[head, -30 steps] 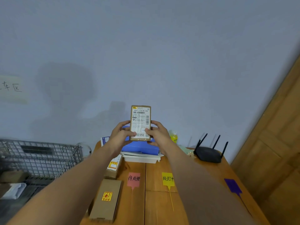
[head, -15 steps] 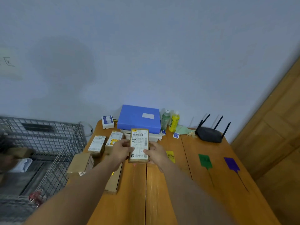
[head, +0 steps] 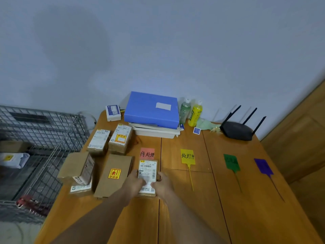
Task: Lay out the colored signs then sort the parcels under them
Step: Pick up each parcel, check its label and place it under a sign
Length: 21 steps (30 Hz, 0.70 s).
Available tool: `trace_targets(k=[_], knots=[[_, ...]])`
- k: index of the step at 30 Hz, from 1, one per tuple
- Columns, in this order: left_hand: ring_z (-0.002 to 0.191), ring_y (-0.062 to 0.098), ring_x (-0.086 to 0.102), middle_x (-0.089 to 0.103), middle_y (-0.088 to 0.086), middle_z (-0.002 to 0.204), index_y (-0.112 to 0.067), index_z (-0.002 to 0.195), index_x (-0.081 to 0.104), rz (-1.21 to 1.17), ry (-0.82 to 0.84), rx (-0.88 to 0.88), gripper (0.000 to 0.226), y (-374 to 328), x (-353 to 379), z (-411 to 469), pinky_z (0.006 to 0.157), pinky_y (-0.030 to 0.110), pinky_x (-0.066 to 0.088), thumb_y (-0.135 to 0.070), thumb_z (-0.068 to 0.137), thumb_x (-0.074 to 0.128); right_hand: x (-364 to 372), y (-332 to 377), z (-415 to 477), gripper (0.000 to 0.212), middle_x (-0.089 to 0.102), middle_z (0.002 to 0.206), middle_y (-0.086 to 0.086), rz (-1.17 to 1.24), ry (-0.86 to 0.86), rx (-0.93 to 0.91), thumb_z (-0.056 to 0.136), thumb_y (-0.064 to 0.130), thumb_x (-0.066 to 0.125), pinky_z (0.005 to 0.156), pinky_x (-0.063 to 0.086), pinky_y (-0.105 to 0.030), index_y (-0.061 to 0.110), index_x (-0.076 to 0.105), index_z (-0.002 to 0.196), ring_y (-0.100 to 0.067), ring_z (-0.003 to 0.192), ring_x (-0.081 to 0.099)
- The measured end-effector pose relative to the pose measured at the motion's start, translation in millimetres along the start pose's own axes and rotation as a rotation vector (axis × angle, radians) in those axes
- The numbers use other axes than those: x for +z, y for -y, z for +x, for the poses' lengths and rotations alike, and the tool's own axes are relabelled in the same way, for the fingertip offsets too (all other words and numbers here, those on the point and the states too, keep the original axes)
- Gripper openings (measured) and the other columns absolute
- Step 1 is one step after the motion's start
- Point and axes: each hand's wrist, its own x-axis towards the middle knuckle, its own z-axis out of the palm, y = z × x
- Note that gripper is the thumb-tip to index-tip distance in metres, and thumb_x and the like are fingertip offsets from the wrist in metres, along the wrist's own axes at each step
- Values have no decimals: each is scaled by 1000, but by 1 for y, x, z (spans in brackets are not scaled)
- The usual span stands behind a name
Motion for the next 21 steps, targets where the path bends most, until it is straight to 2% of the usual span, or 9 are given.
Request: trace_targets(k=[4,8,12,16,19,21], knots=[[98,25,72,69,5,115,-16,135,49,-9,-9,-55,50,23,7,17,88,44,60,4,90,58,10,-19,17,57,69,127,-5,-52,28,28,92,2,58,81,63,-42,24,49,145,-23,97,73],[105,29,71,69,11,124,-13,138,50,33,-4,-76,51,35,12,25,96,48,58,3,90,60,13,-29,26,60,69,128,-6,-77,51,49,92,2,57,84,62,-44,24,48,147,-24,100,72],[102,25,71,69,9,122,-13,140,47,39,-23,-93,52,38,13,28,93,44,59,1,91,62,16,-31,33,59,68,129,-7,-66,54,52,93,2,59,83,62,-45,23,48,147,-25,101,72],[108,27,67,65,10,128,-12,145,38,90,-62,-94,61,37,13,32,97,47,57,-1,91,62,20,-29,36,49,70,124,-5,-33,68,48,93,9,63,85,62,-47,23,55,140,-26,102,72],[107,28,67,64,11,126,-10,145,35,110,-69,-101,62,33,16,33,95,48,58,-1,90,63,18,-30,35,46,70,122,-3,-34,76,73,95,17,62,85,62,-45,27,54,139,-23,100,72],[106,29,68,64,11,126,-9,143,36,127,-68,-103,61,31,17,33,94,49,58,-1,90,63,16,-30,35,50,69,124,-4,-29,96,95,96,14,60,84,62,-43,27,50,143,-22,100,72]])
